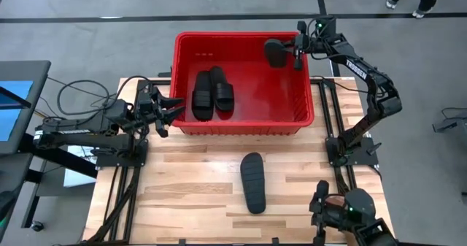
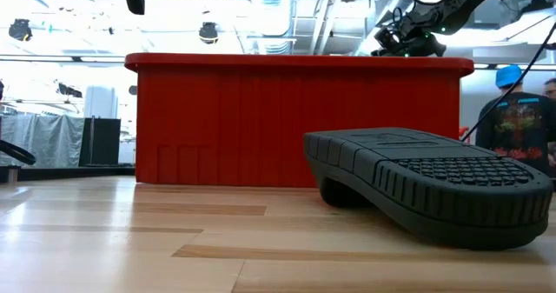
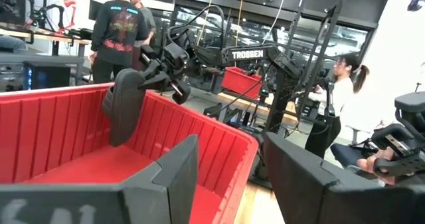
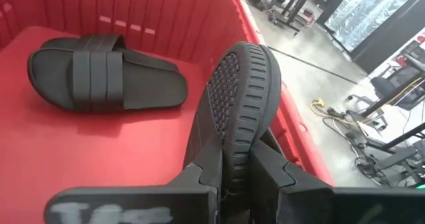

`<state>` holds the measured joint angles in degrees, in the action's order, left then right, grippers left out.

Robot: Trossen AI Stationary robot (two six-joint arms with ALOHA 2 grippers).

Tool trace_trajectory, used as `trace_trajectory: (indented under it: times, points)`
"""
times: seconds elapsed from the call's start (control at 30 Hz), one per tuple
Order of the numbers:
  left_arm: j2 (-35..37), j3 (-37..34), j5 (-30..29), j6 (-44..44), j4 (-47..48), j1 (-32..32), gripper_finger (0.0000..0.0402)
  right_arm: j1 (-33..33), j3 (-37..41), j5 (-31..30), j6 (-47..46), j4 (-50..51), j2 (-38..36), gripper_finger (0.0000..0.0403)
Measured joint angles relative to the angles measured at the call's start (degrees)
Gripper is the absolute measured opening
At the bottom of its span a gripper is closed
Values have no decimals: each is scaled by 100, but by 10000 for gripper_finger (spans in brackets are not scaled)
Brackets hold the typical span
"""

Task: Pick and place slides into bin
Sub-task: Put the black slide into the red bin

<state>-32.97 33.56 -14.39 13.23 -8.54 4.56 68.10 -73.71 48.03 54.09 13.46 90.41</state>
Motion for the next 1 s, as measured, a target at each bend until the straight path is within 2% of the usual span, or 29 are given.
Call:
trace_trajectory:
  times: [0.23,1.0]
  points:
    - [0,0,0,0,0,-2,162,22,-1,-1,192,374,0,30]
    - [0,0,0,0,-2,0,162,28,0,-11,157,111,-7,30]
